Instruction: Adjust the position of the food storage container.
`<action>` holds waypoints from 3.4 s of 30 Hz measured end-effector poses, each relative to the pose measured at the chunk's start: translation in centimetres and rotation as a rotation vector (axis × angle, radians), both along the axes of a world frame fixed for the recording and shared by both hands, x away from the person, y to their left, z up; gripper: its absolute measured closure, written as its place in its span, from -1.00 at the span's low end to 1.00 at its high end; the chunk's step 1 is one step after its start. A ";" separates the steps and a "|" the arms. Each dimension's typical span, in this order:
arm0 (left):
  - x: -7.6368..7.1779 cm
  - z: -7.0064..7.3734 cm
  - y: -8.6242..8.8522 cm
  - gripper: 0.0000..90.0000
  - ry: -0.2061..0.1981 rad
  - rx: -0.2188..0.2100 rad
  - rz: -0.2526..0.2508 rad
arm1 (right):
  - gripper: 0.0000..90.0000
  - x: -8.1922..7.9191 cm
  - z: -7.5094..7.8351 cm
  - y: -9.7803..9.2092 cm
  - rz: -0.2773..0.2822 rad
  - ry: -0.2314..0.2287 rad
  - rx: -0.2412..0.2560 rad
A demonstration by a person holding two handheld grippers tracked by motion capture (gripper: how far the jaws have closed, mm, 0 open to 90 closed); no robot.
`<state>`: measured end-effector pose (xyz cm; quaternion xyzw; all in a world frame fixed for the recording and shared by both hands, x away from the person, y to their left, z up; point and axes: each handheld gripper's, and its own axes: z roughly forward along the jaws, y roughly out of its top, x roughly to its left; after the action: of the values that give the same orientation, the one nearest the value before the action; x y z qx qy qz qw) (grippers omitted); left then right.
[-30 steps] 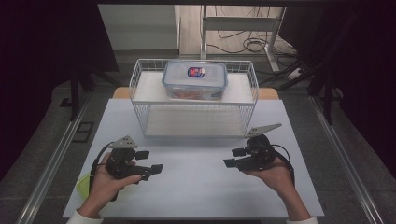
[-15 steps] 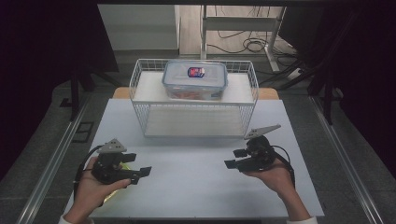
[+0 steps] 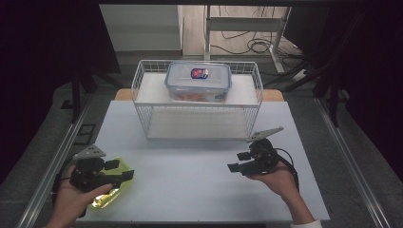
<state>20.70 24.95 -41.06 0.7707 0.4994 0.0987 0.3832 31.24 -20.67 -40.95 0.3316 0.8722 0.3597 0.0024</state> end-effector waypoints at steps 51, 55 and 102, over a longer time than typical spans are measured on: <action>-2.4 -8.2 11.3 1.00 0.366 0.163 0.274 | -0.20 0.8 -0.5 0.0 -0.012 0.012 -0.007; -1.0 -8.3 11.3 1.00 0.379 0.160 0.269 | -0.20 0.8 -0.5 0.0 -0.013 0.013 -0.011; 9.5 -7.9 -2.3 1.00 0.324 0.115 0.009 | -0.21 0.9 -0.5 -0.6 -0.031 0.020 -0.006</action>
<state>30.25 22.68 -48.97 0.7951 0.5515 0.0032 0.2522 32.13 -21.31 -41.45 0.3486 0.8680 0.3537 0.0004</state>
